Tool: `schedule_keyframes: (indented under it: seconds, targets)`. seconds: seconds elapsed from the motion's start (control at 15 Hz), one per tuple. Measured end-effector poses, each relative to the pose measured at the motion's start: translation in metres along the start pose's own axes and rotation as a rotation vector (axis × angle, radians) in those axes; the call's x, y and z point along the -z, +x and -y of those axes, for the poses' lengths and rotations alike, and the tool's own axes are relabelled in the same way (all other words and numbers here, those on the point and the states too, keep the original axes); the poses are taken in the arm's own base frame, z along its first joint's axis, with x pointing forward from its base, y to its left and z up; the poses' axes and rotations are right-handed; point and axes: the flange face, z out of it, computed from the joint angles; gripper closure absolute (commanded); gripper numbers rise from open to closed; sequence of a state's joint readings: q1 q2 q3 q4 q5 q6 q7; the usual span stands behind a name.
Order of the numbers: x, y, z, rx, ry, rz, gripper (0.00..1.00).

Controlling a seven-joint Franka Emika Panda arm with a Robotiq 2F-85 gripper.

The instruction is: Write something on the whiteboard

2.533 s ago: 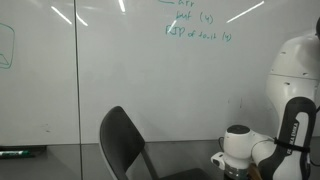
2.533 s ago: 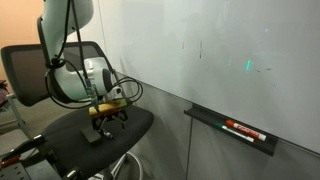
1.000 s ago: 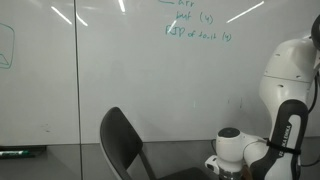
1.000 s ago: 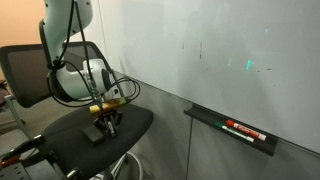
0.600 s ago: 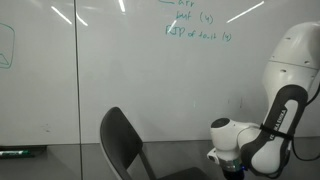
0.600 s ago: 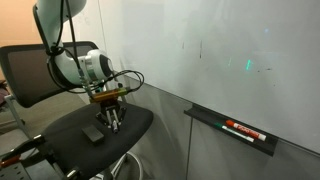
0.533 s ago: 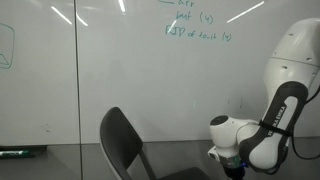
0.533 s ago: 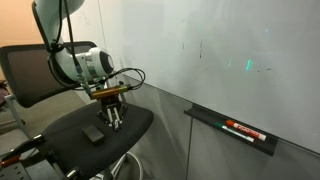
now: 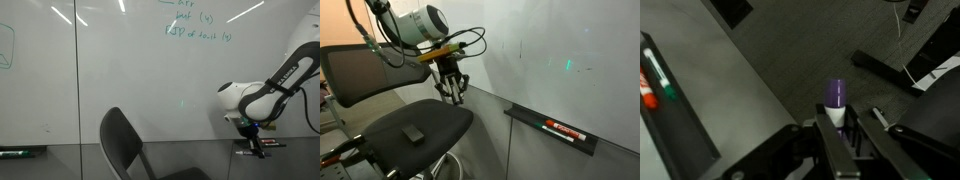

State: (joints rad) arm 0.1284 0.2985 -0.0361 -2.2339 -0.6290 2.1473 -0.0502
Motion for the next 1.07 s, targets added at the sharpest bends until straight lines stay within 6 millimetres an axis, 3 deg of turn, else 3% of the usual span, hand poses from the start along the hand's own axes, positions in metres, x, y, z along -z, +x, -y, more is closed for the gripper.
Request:
schedule_keyframes:
  seconds: [0.2, 0.4, 0.87, 1.07]
  targets:
    - [0.023, -0.043, -0.053, -0.167, -0.001, 0.014, 0.90]
    - [0.046, -0.079, -0.091, -0.333, -0.002, -0.012, 0.90]
    - [0.117, -0.136, -0.133, -0.641, -0.025, -0.158, 0.91]
    - [0.135, -0.152, -0.146, -0.727, -0.063, -0.201, 0.91]
